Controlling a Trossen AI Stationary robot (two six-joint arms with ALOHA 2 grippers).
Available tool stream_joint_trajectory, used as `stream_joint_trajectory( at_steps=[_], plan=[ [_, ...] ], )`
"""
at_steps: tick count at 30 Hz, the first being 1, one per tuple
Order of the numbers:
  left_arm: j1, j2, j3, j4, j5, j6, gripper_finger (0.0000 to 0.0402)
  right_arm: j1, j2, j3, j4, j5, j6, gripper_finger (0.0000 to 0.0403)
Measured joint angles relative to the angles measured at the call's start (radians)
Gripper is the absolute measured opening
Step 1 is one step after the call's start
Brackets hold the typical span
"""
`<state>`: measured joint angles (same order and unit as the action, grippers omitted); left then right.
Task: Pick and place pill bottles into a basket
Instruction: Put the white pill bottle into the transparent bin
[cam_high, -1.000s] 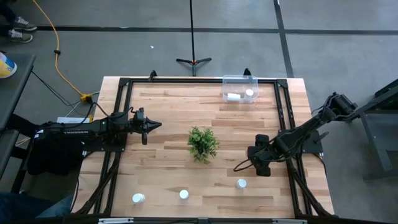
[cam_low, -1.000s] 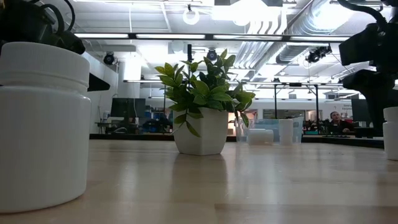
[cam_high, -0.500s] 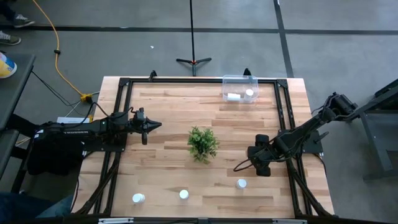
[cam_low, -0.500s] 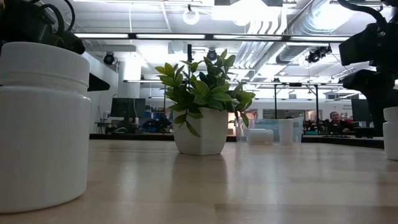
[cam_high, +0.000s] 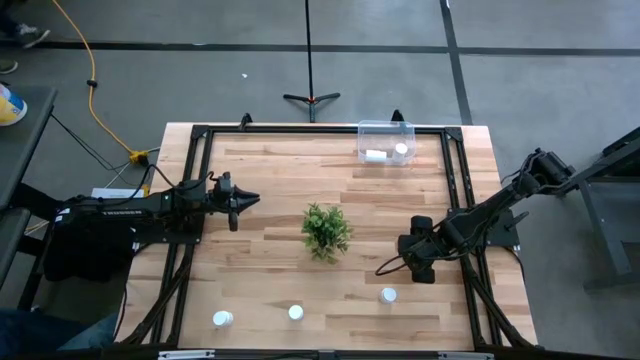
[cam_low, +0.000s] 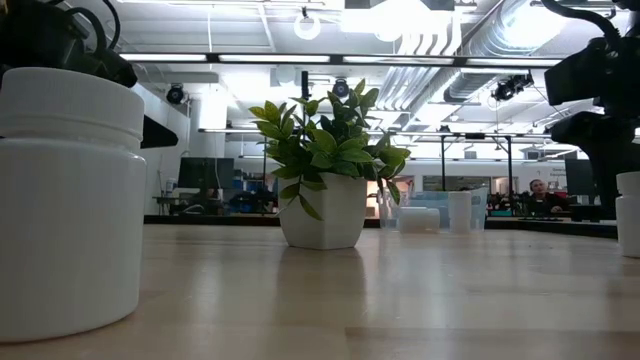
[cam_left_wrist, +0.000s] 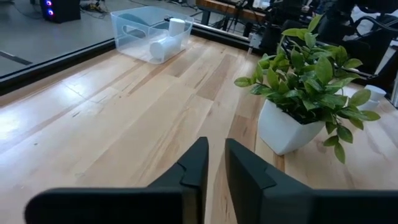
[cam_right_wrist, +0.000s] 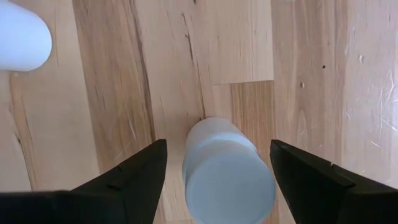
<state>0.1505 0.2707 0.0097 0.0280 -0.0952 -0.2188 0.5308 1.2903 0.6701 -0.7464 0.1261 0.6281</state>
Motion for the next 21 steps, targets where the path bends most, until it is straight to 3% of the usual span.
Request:
stream_joint_trajectory(
  at_steps=[10,21],
  plan=[
    [0.0,0.0,0.0,0.002,0.004,-0.026,0.0051,0.0,0.0,0.0,0.0,0.001,0.0,0.0275],
    [0.0,0.0,0.0,0.001,0.005,-0.026,0.0053,0.0,0.0,0.0,0.0,0.003,0.0,0.0248]
  ],
)
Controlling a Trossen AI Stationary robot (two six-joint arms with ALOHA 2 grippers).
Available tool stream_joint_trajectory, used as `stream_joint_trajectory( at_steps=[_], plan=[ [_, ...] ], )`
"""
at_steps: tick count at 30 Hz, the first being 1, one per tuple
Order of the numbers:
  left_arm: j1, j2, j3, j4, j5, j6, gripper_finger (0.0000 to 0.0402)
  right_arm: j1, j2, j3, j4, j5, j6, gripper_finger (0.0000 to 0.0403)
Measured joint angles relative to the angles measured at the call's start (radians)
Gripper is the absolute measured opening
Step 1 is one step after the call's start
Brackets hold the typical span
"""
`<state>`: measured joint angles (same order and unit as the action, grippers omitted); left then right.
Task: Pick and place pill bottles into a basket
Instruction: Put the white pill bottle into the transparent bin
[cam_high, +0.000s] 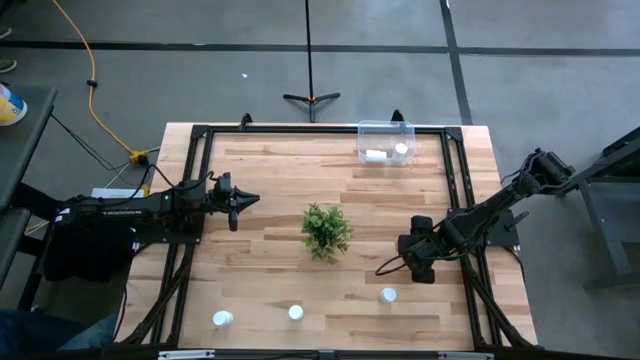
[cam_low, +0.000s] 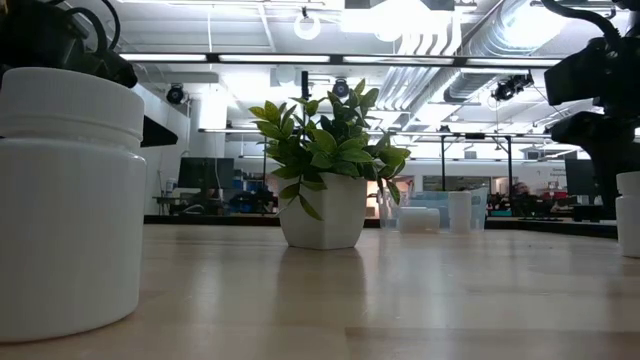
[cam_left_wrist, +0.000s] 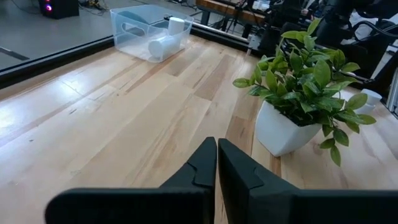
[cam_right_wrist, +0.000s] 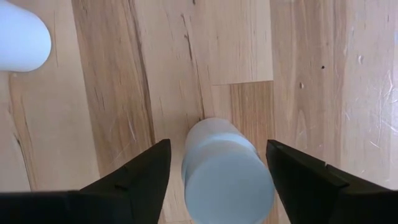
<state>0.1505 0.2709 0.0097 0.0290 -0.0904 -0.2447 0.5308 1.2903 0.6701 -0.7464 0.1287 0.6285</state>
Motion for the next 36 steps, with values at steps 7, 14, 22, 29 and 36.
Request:
stream_joint_trajectory(
  at_steps=[7,14,22,29,36],
  plan=[
    [0.0,0.0,0.0,0.0,0.0,0.0,0.005,0.0,0.0,0.0,0.0,0.0,0.0,0.0204],
    [0.0,0.0,0.0,-0.001,0.001,0.0,0.0052,0.0,-0.001,0.002,-0.001,-0.007,0.0,0.0169],
    [0.0,0.0,0.0,0.0,0.001,0.0,0.0051,0.0,-0.001,0.002,-0.009,-0.031,0.005,0.0173],
    [0.0,0.0,0.0,-0.001,0.001,0.003,0.0049,0.0,-0.005,0.008,-0.039,-0.066,0.028,0.0163],
    [0.0,0.0,0.0,0.0,-0.001,0.003,0.0051,0.0,-0.003,0.048,-0.086,-0.066,0.021,0.0164]
  ],
)
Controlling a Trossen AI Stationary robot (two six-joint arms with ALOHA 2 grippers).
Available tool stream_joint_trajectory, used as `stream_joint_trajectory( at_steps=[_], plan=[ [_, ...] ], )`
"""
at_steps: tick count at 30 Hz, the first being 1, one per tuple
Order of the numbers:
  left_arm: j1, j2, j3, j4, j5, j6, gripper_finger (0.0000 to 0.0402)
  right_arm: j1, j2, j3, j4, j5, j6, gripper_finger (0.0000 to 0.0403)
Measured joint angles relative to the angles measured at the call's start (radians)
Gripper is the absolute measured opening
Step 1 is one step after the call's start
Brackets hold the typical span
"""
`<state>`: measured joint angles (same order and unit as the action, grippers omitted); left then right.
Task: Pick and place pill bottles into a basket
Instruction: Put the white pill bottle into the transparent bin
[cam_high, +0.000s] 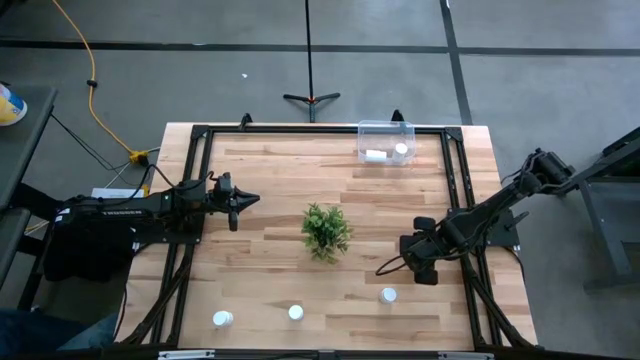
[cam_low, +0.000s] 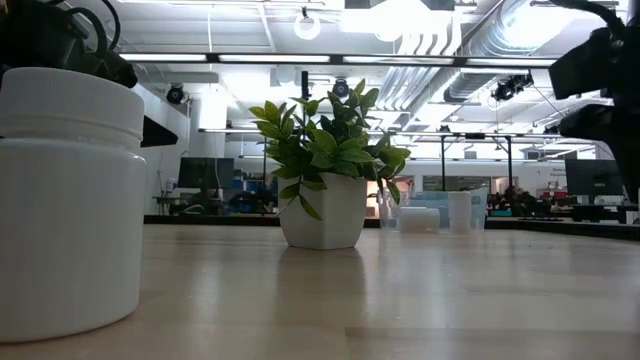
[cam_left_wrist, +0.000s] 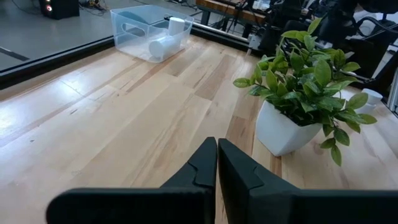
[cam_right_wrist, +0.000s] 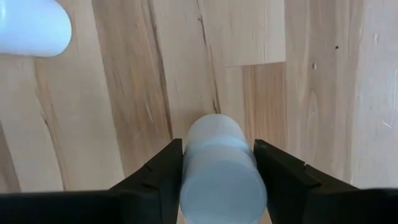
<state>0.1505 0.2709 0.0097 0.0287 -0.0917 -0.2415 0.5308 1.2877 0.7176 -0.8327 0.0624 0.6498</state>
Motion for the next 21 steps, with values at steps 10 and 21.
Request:
stream_joint_trajectory(
  at_steps=[10,21],
  plan=[
    [0.0,0.0,0.0,0.0,-0.001,0.0,0.0045,-0.001,0.0,0.015,-0.004,-0.017,0.004,0.0161],
    [0.0,0.0,0.0,0.0,-0.004,0.0,0.0046,-0.001,-0.001,0.017,-0.006,-0.019,0.004,0.0116]
  ],
)
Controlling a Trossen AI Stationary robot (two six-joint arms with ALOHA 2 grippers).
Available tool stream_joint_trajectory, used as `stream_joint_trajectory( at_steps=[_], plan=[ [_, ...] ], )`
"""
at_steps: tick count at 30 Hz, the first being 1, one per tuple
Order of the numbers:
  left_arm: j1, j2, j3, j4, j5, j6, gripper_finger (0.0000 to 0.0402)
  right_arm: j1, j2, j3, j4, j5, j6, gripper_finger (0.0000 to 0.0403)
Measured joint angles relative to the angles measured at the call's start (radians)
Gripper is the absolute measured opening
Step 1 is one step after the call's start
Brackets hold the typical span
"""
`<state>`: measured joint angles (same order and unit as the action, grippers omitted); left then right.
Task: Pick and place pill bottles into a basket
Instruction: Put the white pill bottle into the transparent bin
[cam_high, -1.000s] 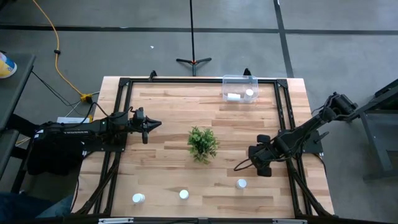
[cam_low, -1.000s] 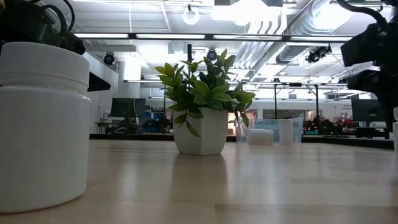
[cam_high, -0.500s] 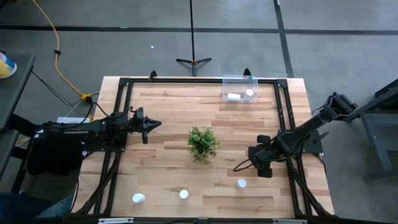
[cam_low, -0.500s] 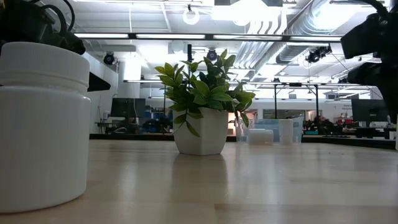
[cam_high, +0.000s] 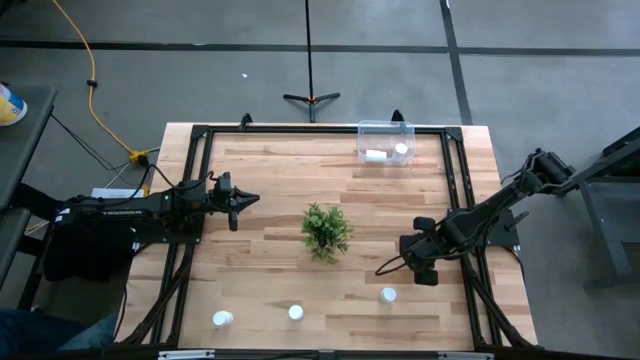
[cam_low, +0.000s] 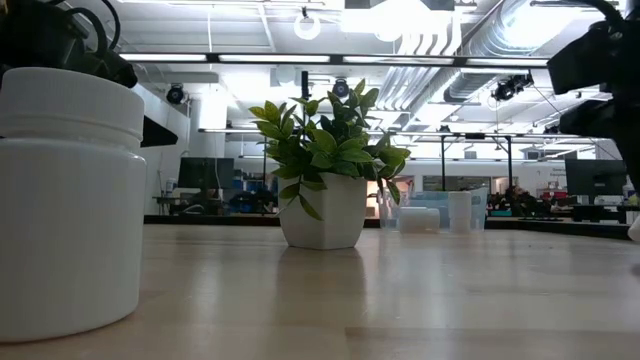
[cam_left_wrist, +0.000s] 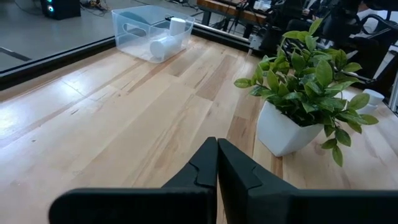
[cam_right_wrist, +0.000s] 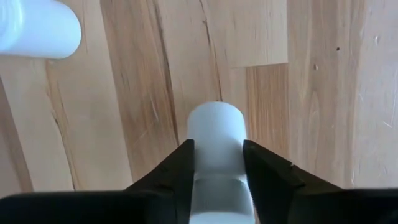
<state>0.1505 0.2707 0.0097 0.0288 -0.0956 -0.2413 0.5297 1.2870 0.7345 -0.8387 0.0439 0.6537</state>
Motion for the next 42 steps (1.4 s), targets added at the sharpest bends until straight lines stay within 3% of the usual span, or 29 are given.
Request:
stream_joint_trajectory(
  at_steps=[8,15,21,32,37,42],
  plan=[
    [0.0,0.0,0.0,0.0,0.0,0.0,0.0046,0.0,0.0,0.0,0.0,-0.033,-0.005,0.0067],
    [0.0,0.0,0.0,0.0,0.0,0.0,0.0046,0.0,0.0,0.0,-0.01,-0.02,-0.007,0.007],
    [0.0,0.0,0.0,0.0,0.0,0.0,0.0046,0.0,0.0,0.0,-0.057,-0.03,0.008,0.0124],
    [0.0,0.0,0.0,0.0,0.0,0.0,0.0046,0.039,0.0,-0.007,-0.068,-0.021,0.226,0.0303],
    [0.0,0.0,0.0,0.0,0.0,0.0,0.0046,0.049,0.0,-0.08,-0.012,0.021,0.302,0.0329],
    [0.0,0.0,0.0,0.0,0.0,0.0,0.0046,0.044,0.001,-0.164,0.028,-0.008,0.336,0.033]
  ],
)
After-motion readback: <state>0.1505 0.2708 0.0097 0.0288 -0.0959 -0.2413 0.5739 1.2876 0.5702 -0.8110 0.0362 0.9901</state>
